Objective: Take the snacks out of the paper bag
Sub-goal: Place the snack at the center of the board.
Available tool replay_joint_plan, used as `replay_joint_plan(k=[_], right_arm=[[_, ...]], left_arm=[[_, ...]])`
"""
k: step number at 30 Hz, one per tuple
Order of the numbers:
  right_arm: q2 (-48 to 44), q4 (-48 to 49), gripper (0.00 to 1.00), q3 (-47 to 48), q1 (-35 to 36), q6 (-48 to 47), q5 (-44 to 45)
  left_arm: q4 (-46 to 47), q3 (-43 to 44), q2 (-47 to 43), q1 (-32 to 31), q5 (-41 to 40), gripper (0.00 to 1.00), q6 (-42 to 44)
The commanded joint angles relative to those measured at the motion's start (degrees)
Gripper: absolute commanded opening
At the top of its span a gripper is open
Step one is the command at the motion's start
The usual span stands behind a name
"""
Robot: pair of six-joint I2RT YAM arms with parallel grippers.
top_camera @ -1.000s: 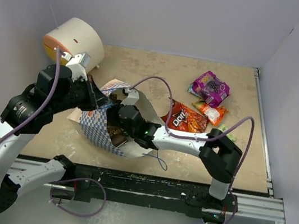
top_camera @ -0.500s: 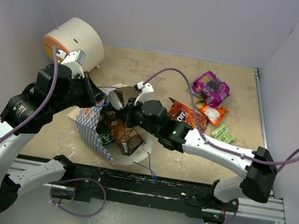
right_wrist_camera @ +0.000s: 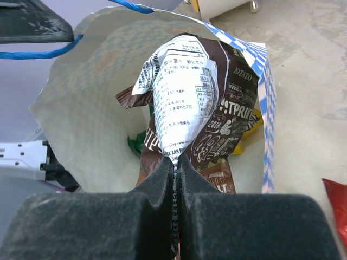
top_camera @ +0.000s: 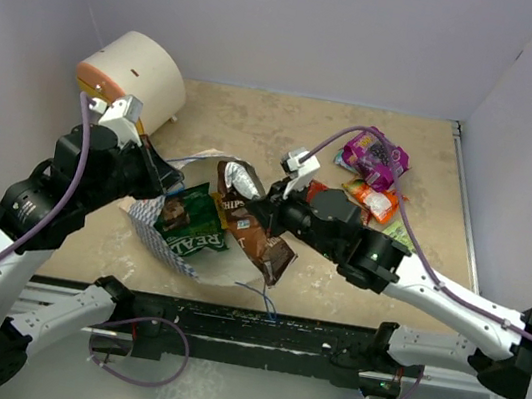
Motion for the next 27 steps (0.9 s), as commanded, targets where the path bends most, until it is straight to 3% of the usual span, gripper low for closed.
replay_joint_plan(k=[1,9,14,19,23,27], right_arm=[[-6.86,-1.32,0.00,2.20,-0.09,-6.93,1.28],[-16.68,-11.60,0.00,0.78,-0.11,-18.26,20.97],[-19.41,-9.32,0.00,-4.42,-0.57,-32.53,34.01],[-21.70,5.09,0.00,-15.01,-5.67,-44.07,30.21],[-19.70,7.12,0.00,-15.99,-12.76,-42.14,23.23],[-17.23,15.06,0.00,-21.40,-17.39,-48.06,18.13]], left_arm=[[-1.86,-1.10,-1.39,0.00,-1.54,0.00,-1.65],[-6.42,1.67,-3.06,0.01,-4.78,0.00,-2.03],[-10.17,5.09,-1.63,0.01,-6.54,0.00,-0.69],[-10.51,6.18,-0.86,0.01,-6.99,0.00,1.92],[-10.60,7.12,0.85,0.01,-6.85,0.00,5.12],[-8.19,6.83,2.13,0.01,-3.10,0.00,10.29]])
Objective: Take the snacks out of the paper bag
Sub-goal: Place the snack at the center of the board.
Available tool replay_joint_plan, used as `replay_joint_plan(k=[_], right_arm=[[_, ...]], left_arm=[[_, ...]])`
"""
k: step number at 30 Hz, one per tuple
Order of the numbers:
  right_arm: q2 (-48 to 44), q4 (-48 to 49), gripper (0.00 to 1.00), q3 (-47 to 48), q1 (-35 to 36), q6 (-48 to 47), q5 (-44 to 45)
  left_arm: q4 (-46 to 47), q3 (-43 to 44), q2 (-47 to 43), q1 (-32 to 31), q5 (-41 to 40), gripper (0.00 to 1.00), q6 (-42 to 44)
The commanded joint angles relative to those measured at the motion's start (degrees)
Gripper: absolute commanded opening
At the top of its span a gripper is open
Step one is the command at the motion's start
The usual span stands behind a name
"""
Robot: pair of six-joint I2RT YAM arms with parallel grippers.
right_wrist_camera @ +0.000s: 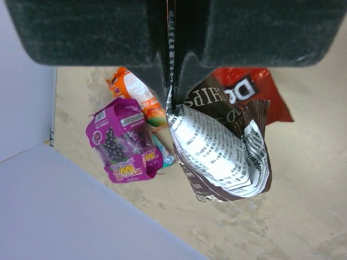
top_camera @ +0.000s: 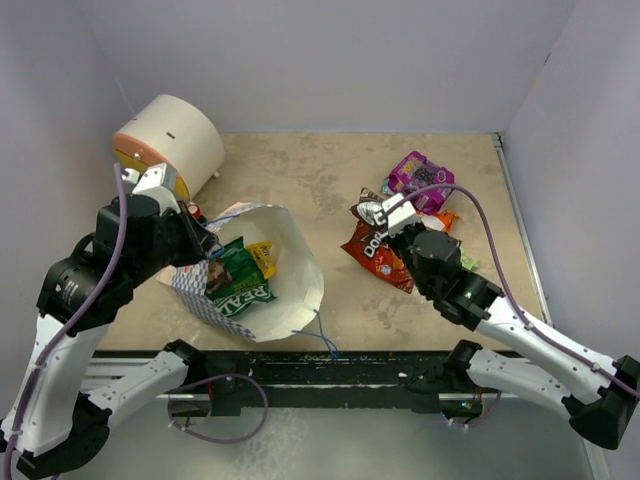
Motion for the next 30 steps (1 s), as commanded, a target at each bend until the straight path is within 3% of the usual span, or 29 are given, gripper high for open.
replay_joint_plan(k=[1,8,14,21,25,30], right_arm=[[1.49,16.03,0.00,-3.37,-4.65,-8.29,-6.97],[10.23,25.75,0.00,-7.92,-14.24,-18.41,-25.57],[19.12,31.58,0.00,-9.70,-16.35,-22.49,-31.65],[27.12,30.50,0.00,-10.35,-16.54,-19.60,-39.67],[31.91,30.67,0.00,-11.24,-16.54,-17.35,-37.43],[33.79,24.02,0.03,-11.36,-16.54,-19.86,-42.60]], left_arm=[[3.75,1.32,1.58,0.01,3.72,0.00,8.43],[7.32,-0.71,3.58,0.01,9.80,0.00,18.73],[9.78,-1.79,4.34,0.01,12.73,0.00,21.79],[12.50,-4.56,4.24,0.01,15.78,0.00,21.75],[13.98,-5.99,3.31,0.01,14.73,0.00,20.54],[14.02,-6.54,2.98,0.01,14.73,0.00,19.42]])
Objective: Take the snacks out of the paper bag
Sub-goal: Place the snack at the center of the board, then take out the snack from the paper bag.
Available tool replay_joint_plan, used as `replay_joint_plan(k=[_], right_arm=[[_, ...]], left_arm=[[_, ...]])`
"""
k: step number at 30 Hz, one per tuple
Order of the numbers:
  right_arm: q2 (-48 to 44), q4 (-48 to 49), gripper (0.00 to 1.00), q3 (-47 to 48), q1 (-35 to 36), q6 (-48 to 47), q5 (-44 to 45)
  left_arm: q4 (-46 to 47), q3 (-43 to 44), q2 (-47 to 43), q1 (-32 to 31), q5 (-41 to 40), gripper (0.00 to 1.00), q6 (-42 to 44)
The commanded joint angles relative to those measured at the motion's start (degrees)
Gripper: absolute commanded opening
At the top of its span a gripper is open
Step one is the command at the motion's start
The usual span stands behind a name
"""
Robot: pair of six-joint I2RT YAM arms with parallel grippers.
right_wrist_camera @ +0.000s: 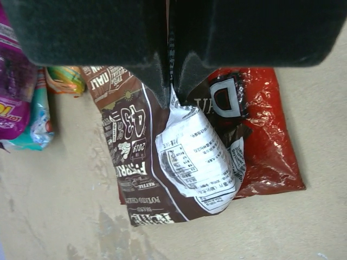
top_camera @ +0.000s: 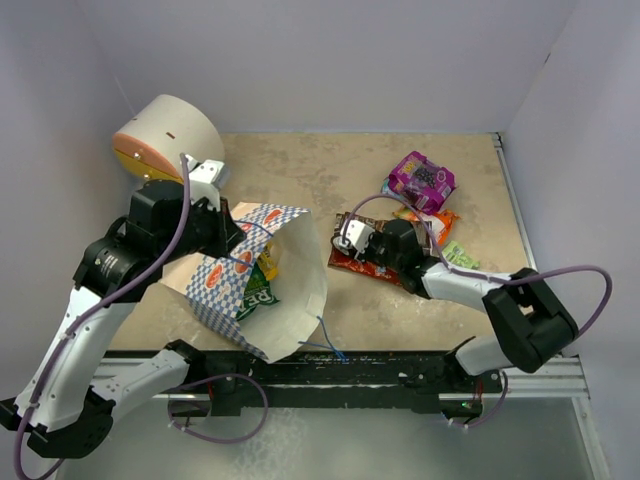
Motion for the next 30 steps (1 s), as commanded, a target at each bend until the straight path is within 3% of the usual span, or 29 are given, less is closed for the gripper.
replay_joint_plan(k=[1,8,13,18,24,30], right_arm=[[0.03,-3.70,0.06,-0.41,-0.22,0.27,-5.30],[-9.30,-3.18,0.42,-2.14,-0.21,3.82,-4.09],[-20.26,-6.01,0.59,-1.07,-0.21,7.82,-3.81],[-27.60,-7.31,0.86,-0.95,-0.10,18.97,-6.15],[-31.26,-4.36,0.86,-0.93,0.73,33.91,-13.15],[-31.02,-4.70,0.85,2.69,4.82,37.48,-16.94]], left_arm=[[3.49,-0.65,-1.25,0.01,0.27,0.00,-0.91],[3.59,-1.40,-1.89,0.01,-0.59,0.00,-2.46],[3.55,-2.33,-2.71,0.01,-1.18,0.00,-3.20],[2.54,-3.17,-4.30,0.01,-2.76,0.00,-5.70],[-1.39,-4.36,-4.74,0.00,-4.87,0.00,-13.66],[-4.11,-6.53,-6.50,0.01,-4.07,0.00,-22.02]])
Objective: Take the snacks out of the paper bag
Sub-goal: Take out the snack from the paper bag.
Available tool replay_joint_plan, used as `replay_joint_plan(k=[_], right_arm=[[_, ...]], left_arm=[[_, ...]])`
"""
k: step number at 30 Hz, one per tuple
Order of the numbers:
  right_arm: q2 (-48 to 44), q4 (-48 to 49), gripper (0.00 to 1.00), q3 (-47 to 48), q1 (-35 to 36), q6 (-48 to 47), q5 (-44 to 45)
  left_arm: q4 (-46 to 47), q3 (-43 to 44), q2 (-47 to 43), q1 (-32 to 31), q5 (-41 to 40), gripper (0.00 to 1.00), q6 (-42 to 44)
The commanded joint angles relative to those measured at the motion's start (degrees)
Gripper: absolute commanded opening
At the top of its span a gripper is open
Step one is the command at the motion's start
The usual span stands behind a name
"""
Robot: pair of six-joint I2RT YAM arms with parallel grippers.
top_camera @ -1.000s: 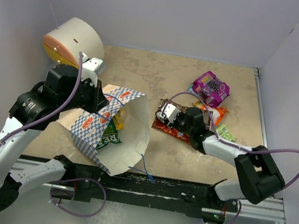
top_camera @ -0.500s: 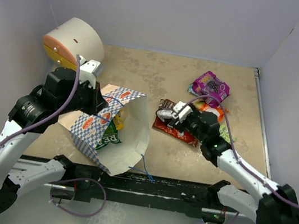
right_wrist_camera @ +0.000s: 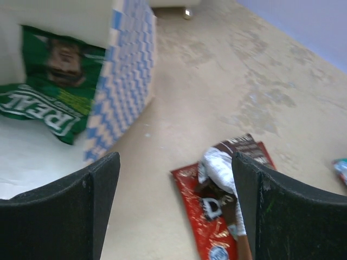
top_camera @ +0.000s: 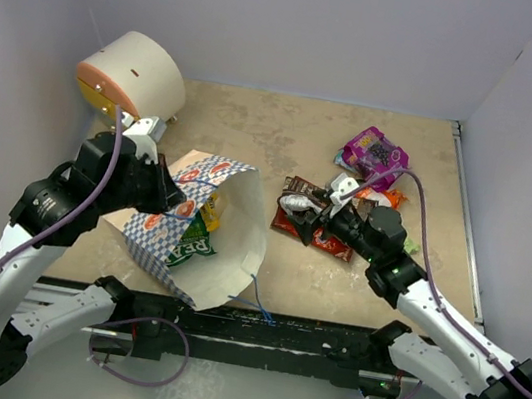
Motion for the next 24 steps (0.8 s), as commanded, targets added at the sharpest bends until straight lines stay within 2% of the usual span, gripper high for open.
replay_joint_plan(k=[1,5,10,18,24], right_arm=[[-0.36,1.83,0.85,4.19,4.35,4.75,-4.29],[1.37,1.14,0.85,4.66,11.96,3.13,-2.38],[3.53,9.97,0.85,1.88,17.21,5.91,-1.97],[16.71,16.79,0.85,6.11,26.56,5.63,3.21],[23.93,18.53,0.85,9.21,32.87,9.24,8.68]], left_arm=[[-2.00,-2.29,-1.73,0.01,-0.20,0.00,-8.19],[-3.65,-4.20,-2.28,0.02,1.82,0.00,-10.97],[-6.70,-4.13,-3.25,0.01,2.25,0.00,-12.98],[-10.44,-2.19,-4.78,0.01,0.28,0.00,-13.31],[-8.84,-2.65,-6.03,0.01,-0.74,0.00,-15.81]])
